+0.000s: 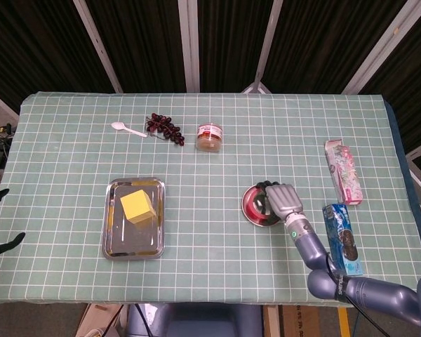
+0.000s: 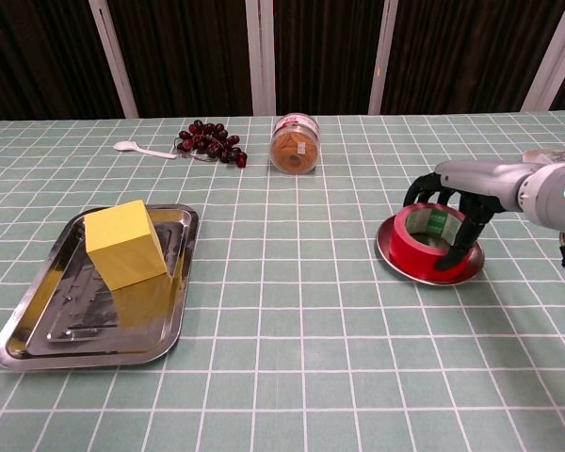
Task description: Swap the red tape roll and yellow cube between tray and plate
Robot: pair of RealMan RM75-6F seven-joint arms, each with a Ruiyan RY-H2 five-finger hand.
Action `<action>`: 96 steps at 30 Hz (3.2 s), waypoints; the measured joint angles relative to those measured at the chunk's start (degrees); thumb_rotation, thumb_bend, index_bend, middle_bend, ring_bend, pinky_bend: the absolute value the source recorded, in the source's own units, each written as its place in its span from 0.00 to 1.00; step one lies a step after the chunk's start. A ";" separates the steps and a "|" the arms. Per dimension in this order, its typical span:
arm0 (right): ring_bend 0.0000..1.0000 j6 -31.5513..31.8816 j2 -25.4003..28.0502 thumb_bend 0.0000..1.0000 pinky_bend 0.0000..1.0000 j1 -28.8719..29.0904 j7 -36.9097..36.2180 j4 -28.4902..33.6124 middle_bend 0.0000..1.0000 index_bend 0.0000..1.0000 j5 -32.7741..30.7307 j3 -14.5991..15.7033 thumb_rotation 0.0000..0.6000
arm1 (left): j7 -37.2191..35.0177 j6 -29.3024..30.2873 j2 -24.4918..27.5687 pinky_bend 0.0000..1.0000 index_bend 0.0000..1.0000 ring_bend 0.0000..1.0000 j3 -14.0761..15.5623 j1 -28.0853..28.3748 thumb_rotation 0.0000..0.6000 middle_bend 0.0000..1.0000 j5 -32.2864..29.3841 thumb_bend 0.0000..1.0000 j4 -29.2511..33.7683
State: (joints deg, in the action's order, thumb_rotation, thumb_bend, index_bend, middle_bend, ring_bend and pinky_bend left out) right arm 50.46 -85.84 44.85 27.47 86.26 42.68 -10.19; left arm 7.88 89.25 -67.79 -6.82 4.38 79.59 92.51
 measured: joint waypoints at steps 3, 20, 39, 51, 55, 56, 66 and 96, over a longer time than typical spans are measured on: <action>0.42 1.19 -0.18 0.07 0.38 0.18 -0.76 -0.01 0.29 0.45 1.52 -0.68 1.00 | -0.11 0.06 0.05 0.01 0.16 0.00 -0.04 -0.08 1.00 0.00 -0.02 0.07 0.10; 0.42 -1.20 -6.27 0.07 0.38 11.90 2.93 -5.36 0.29 0.45 -3.22 -8.00 1.00 | 1.08 -1.77 -0.89 0.01 0.16 0.00 -0.78 0.73 1.00 0.00 -1.87 0.07 -2.01; 0.00 -12.01 -14.76 0.00 0.00 15.80 -6.65 -20.80 0.00 0.00 -0.52 -8.39 1.00 | 0.38 -3.73 -0.26 0.02 0.14 0.00 -0.47 1.11 1.00 0.00 -2.82 0.00 -0.99; 0.00 7.20 11.80 0.00 0.00 -1.55 -7.47 15.06 0.00 0.00 9.07 -1.62 1.00 | 1.10 -12.24 2.47 0.03 0.14 0.00 -1.63 6.28 1.00 0.00 -3.34 0.00 3.06; 0.00 14.58 23.51 0.00 0.00 -14.79 -12.51 26.04 0.00 0.00 21.19 7.05 1.00 | 3.67 -20.75 4.74 0.03 0.14 0.00 -3.06 11.71 1.00 0.00 -5.76 0.00 6.72; 0.00 16.19 24.86 0.00 0.00 -17.40 -13.95 26.96 0.00 0.00 24.06 9.17 1.00 | 4.66 -22.74 5.17 0.03 0.13 0.00 -3.43 13.24 1.00 0.00 -6.48 0.00 7.71; 0.00 26.61 29.59 0.00 0.00 -30.96 -26.52 21.46 0.00 0.00 39.46 18.90 1.00 | 20.41 -32.87 4.67 0.03 0.12 0.00 -4.96 25.06 1.00 0.00 -20.57 0.00 15.49; 0.00 32.73 24.95 0.00 0.00 -36.32 -29.02 16.27 0.00 0.00 43.32 13.39 1.00 | 21.20 -31.64 -20.09 0.07 0.12 0.00 2.16 33.38 1.00 0.00 -17.52 0.00 -6.16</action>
State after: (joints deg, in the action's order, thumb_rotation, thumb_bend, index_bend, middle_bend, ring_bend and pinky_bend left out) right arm 83.19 -60.89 8.54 -1.55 102.52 86.00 3.20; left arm 29.08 57.61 -87.87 -4.66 37.76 62.07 86.35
